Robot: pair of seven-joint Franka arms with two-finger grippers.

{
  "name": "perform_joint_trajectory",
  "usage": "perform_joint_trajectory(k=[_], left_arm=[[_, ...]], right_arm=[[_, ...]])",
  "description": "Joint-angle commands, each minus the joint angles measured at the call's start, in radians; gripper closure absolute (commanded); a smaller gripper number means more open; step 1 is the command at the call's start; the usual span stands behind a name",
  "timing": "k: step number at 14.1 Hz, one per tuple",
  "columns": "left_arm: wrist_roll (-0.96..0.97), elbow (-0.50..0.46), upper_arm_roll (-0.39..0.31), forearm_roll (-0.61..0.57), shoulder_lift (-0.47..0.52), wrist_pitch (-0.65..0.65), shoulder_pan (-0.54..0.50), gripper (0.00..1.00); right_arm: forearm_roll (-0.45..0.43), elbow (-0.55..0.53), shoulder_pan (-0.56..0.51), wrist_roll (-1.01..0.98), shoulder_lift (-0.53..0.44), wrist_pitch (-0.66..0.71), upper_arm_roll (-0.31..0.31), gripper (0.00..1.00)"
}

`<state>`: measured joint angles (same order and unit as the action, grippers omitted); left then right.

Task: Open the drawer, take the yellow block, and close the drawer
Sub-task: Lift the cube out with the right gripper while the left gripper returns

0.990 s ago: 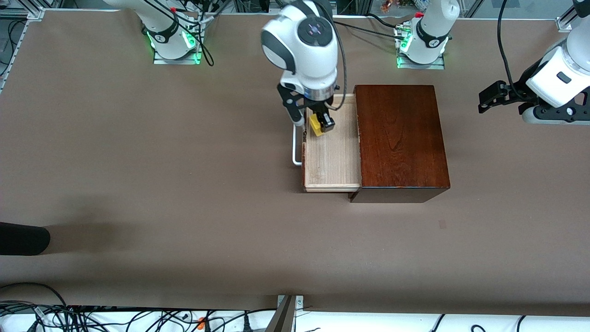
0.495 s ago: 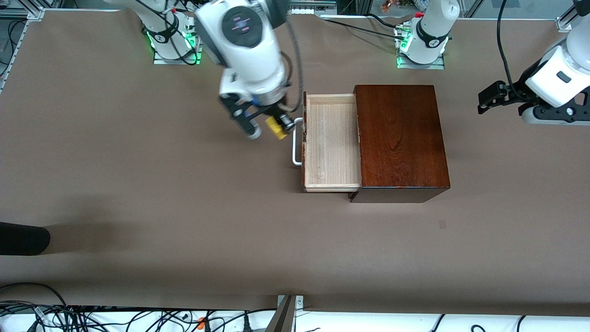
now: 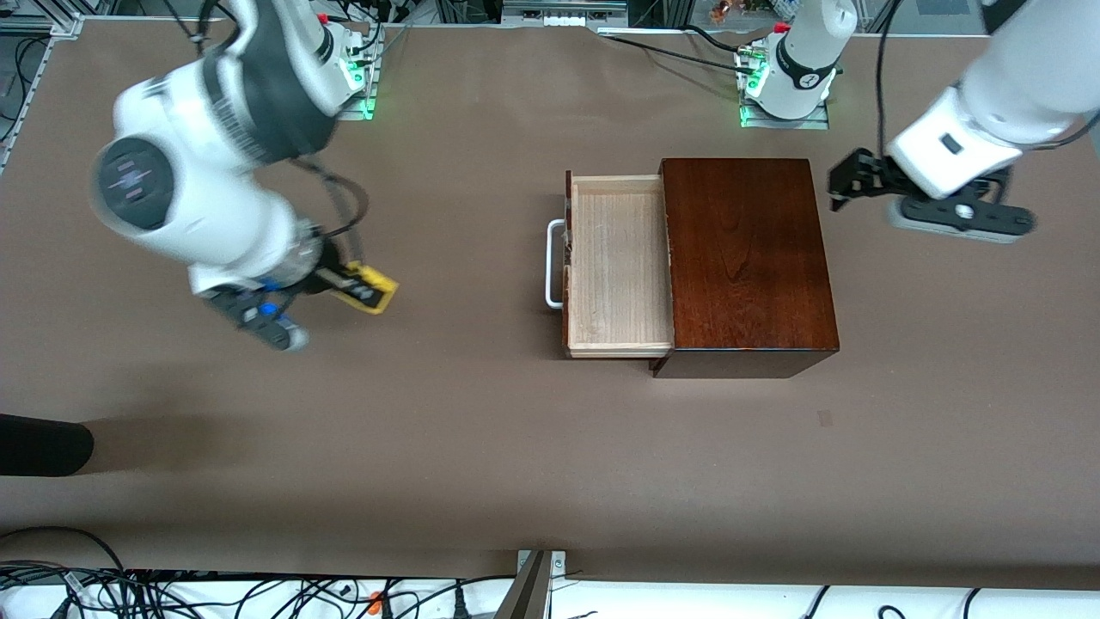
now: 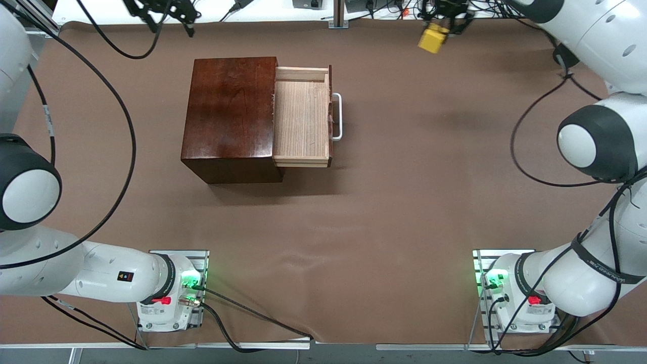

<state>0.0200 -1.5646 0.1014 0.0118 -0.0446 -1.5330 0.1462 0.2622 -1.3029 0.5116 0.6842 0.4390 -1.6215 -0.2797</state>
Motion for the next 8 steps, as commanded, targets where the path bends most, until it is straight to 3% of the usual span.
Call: perform_joint_trajectory(k=[1, 3, 5, 8], left_arm=[[-0.237, 0.043, 0.055, 0.000, -0.043, 0.005, 0.001, 0.00], [-0.288, 0.081, 0.108, 0.049, -0.078, 0.004, 0.004, 0.00], [-0.333, 0.133, 0.187, 0.051, -0.132, 0.004, 0.016, 0.00], [-0.376, 0.198, 0.279, 0.045, -0.228, -0.005, 0.065, 0.00]], right_arm=[[0.019, -0.119, 0.004, -0.312, -0.036, -0.009, -0.103, 0.77], [0.038, -0.188, -0.034, -0.563, -0.036, -0.034, -0.151, 0.77], [0.054, -0.271, -0.097, -0.748, -0.033, -0.098, -0.151, 0.75], [0.049, -0.424, -0.105, -0.859, -0.036, -0.268, -0.165, 0.71]])
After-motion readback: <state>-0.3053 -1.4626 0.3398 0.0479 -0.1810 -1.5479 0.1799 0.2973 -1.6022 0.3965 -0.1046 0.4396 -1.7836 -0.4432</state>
